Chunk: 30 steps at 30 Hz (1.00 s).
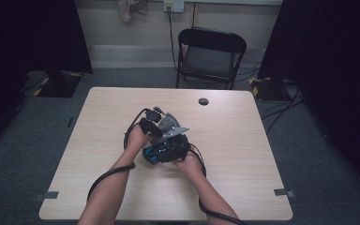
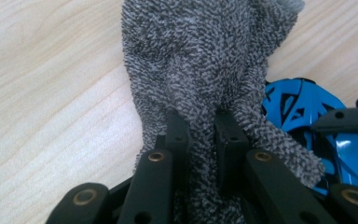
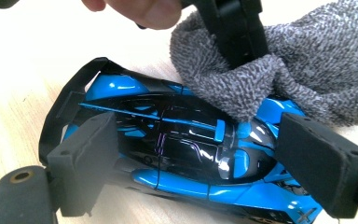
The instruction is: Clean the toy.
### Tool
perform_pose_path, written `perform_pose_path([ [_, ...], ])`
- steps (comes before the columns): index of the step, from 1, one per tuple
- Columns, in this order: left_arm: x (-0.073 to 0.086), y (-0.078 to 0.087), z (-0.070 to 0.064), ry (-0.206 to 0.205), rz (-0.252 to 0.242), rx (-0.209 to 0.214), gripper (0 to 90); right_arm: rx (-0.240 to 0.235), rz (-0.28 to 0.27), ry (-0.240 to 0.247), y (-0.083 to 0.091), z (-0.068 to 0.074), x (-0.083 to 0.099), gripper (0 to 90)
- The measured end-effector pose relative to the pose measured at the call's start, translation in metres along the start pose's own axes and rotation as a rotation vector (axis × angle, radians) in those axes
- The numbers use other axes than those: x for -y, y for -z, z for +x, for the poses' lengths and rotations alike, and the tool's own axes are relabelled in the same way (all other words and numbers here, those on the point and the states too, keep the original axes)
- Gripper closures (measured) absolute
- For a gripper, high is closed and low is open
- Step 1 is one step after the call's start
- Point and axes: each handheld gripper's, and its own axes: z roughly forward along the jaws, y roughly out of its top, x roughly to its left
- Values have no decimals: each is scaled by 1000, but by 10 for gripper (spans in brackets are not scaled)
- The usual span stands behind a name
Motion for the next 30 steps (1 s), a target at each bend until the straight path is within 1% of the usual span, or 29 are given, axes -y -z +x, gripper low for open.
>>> perform_pose_path([
  [6, 6, 4, 2, -6, 9, 5, 784, -2, 1, 4, 0, 0, 0, 132],
  [7, 7, 5, 2, 0, 9, 4, 784, -2, 1, 4, 0, 0, 0, 132],
  [8, 8, 6, 3, -10, 15, 6, 784, -2, 2, 3, 0, 0, 0, 132],
  [9, 10, 7, 3, -4, 14, 6, 784, -2, 2, 3, 0, 0, 0, 132],
  [14, 17, 12, 6, -2, 24, 10, 784, -2, 5, 3, 0, 0, -1, 132],
  [16, 20, 14, 8, -12, 32, 8, 784, -1, 6, 4, 0, 0, -1, 132],
  [20, 26, 17, 9, 1, 28, 12, 784, -1, 9, 5, 0, 0, -1, 132],
  [22, 29, 19, 11, 1, 32, 12, 783, 1, 9, 4, 0, 0, -1, 132],
  [23, 30, 20, 12, -6, 33, 12, 784, 1, 8, 3, 0, 0, -1, 132],
  [25, 33, 21, 12, 0, 34, 13, 783, 3, 8, 2, 0, 0, -1, 133],
  [26, 34, 22, 13, -5, 37, 13, 783, 3, 8, 1, 0, 0, -1, 133],
  [28, 36, 24, 14, 2, 32, 16, 783, 3, 5, 1, 0, 1, -1, 133],
  [30, 39, 25, 14, 0, 31, 17, 783, 4, 3, 0, 0, 1, 0, 133],
])
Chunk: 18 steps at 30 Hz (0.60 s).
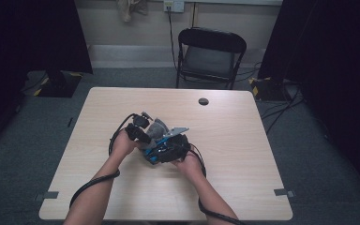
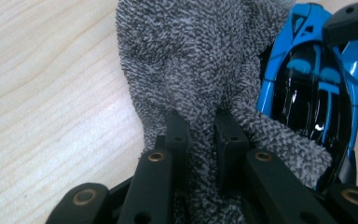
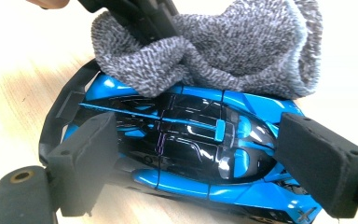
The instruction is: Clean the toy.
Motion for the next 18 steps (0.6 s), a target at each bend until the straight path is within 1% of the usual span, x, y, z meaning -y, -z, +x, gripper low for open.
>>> perform_pose_path([
  [8, 7, 5, 3, 0, 3, 1, 783, 1, 1, -1, 0, 0, 0, 133],
  [9, 8, 5, 3, 8, 0, 3, 783, 1, 2, -1, 0, 0, 0, 133],
  [10, 9, 6, 4, 3, 4, 5, 782, 1, 2, 0, 0, 0, 0, 133],
  [11, 9, 6, 4, 10, -2, 3, 782, 1, 3, -1, 0, 0, 0, 133],
  [12, 10, 7, 5, 7, 3, 5, 782, 1, 4, 0, 0, 0, 0, 133],
  [13, 11, 7, 5, 15, 0, 8, 783, 1, 4, 0, 0, 0, 0, 133],
  [14, 12, 8, 6, 11, 0, 10, 782, 1, 4, 0, 0, 0, 0, 133],
  [18, 18, 11, 7, 20, -6, 9, 782, 2, 0, -4, 0, 1, 0, 133],
])
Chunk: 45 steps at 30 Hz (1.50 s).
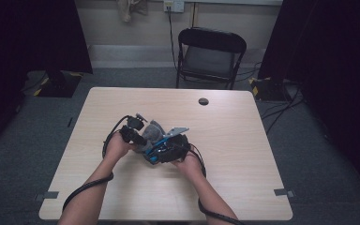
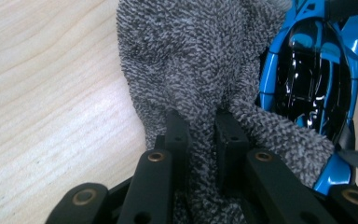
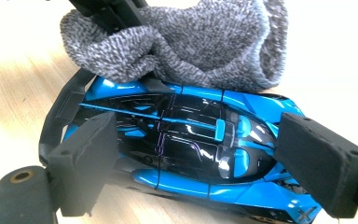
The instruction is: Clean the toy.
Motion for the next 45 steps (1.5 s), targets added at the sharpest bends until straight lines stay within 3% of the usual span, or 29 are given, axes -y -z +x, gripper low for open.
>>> perform_pose_path([
  [6, 9, 5, 4, -5, 24, -13, 780, 1, 1, 0, 0, 0, 0, 133],
  [32, 58, 29, 8, 4, -9, -15, 778, 5, 6, -2, 0, 0, -1, 133],
  [45, 68, 57, 8, -5, -55, -39, 778, 2, -28, -6, 0, 0, 3, 132],
])
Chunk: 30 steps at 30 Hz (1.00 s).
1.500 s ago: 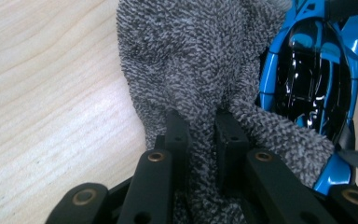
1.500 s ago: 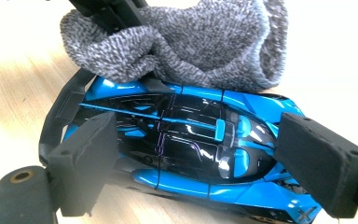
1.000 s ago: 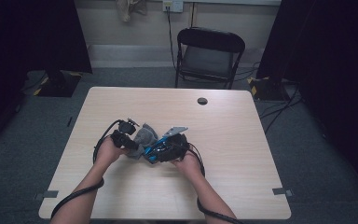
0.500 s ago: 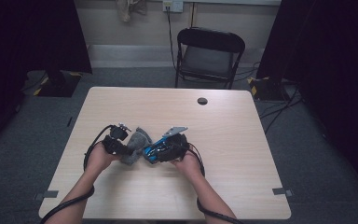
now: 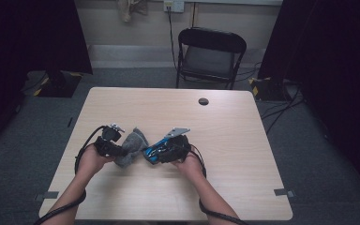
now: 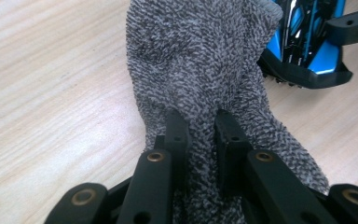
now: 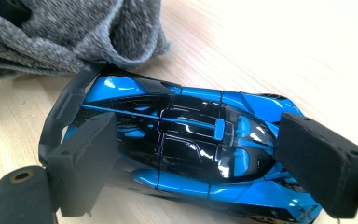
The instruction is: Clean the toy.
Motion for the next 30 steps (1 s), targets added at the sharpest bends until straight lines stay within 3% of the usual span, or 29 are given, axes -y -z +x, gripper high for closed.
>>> perform_pose_path([
  [10, -1, 11, -3, -6, -12, -8, 776, 10, 32, -16, 1, 1, -4, 139],
  [14, -2, 13, -3, -11, -17, -7, 769, -9, 28, -17, 2, -1, -5, 155],
  [18, -4, 14, -4, -17, -11, -5, 770, -12, 22, -49, 6, -7, -4, 151],
  [24, -10, 18, -6, -18, -29, 2, 771, -29, 40, -4, 15, -12, -6, 155],
  [30, -20, 26, -13, -42, -45, 5, 771, -34, 25, -6, 32, -23, -6, 154],
])
